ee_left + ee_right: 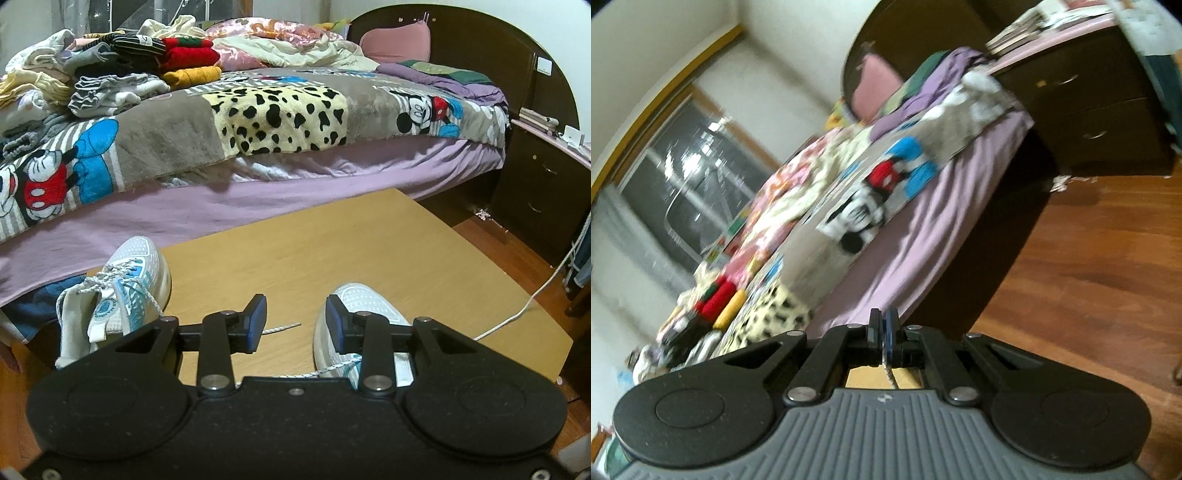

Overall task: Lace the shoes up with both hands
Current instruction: 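Bring the right gripper back to the sneaker while the left gripper grasps the lace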

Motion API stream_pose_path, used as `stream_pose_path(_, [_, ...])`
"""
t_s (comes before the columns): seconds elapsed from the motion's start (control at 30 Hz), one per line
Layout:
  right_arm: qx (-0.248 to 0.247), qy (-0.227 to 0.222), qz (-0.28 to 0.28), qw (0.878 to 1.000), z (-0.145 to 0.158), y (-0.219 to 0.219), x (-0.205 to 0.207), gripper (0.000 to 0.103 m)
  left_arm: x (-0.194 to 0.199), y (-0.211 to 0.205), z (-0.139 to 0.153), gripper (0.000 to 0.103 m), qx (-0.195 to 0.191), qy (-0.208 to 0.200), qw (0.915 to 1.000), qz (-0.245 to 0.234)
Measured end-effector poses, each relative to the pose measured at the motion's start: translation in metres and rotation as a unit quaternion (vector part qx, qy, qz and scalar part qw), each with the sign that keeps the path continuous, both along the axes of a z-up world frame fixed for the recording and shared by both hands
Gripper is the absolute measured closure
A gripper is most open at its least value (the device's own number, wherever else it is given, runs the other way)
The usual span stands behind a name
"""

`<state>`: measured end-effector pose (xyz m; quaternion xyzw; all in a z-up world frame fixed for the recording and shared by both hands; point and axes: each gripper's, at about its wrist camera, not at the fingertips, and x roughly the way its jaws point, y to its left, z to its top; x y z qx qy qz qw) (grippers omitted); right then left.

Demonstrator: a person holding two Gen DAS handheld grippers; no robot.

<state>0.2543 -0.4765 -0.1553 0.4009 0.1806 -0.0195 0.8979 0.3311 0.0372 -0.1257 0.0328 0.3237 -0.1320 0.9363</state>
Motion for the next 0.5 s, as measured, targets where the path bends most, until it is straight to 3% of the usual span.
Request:
stream_pose_path(0.23, [-0.003, 0.014, 0.098, 0.995, 0.001, 0.074, 0.029, 0.099, -0.008, -0.002, 0.002, 0.069, -0.013, 0.002, 0.9998, -0.013])
stream_pose_path(0.5, [0.001, 0.038, 0.215, 0.976, -0.013, 0.171, 0.058, 0.099, -0.020, -0.012, -0.001, 0.068, -0.036, 0.010, 0.9985, -0.040])
